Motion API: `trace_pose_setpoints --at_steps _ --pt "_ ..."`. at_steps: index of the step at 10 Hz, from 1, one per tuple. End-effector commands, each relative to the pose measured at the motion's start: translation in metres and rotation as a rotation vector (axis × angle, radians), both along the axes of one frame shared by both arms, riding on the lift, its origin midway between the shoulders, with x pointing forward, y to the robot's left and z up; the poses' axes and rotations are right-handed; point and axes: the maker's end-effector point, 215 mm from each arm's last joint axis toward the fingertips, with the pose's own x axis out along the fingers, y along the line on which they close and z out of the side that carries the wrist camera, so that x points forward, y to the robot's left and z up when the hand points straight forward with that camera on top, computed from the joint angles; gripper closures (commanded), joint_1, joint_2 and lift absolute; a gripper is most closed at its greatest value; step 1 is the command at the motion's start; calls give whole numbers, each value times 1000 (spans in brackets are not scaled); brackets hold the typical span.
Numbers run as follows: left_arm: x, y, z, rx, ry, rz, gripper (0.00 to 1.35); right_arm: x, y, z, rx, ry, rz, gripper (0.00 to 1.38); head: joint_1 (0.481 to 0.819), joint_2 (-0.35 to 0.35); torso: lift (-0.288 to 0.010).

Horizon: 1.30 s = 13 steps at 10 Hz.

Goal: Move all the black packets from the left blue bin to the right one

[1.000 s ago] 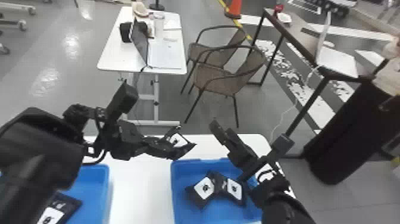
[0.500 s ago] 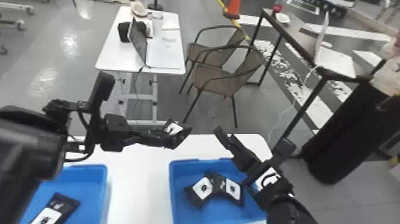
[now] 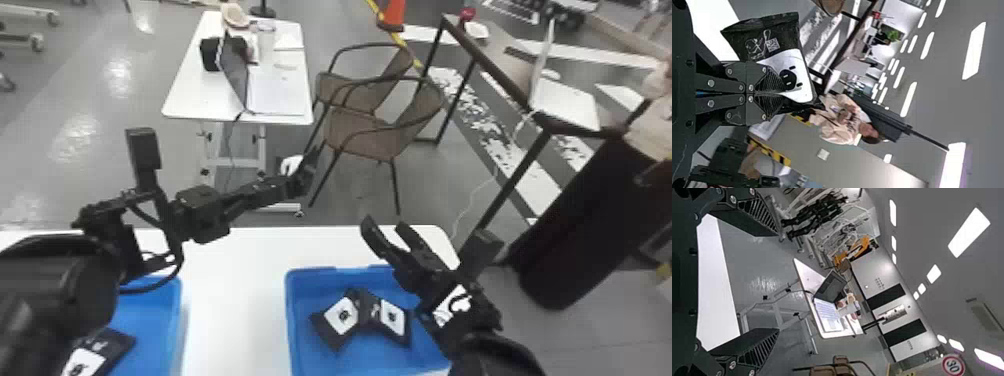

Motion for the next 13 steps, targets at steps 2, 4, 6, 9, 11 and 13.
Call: trace_pose_setpoints --at_steps 2,4,6,9,11,13 --pt "-5 -21 27 -197 19 -33 1134 4 25 26 -327 -86 63 148 695 -258 0" --pt "-12 -26 32 -324 80 -52 1134 7 27 46 -463 -144 68 145 687 -252 0" --pt "-19 -26 36 -444 136 -57 1134 13 27 59 -482 -176 63 144 676 -256 0" --pt "-22 -30 35 -510 156 -71 1134 16 55 67 -438 -200 105 145 664 -251 0" --pt "-18 -35 19 -484 153 -76 1134 11 80 70 -404 -199 146 148 666 -234 0" --pt "-10 -36 9 -466 141 -70 1134 5 96 74 -381 -199 172 145 677 -212 0"
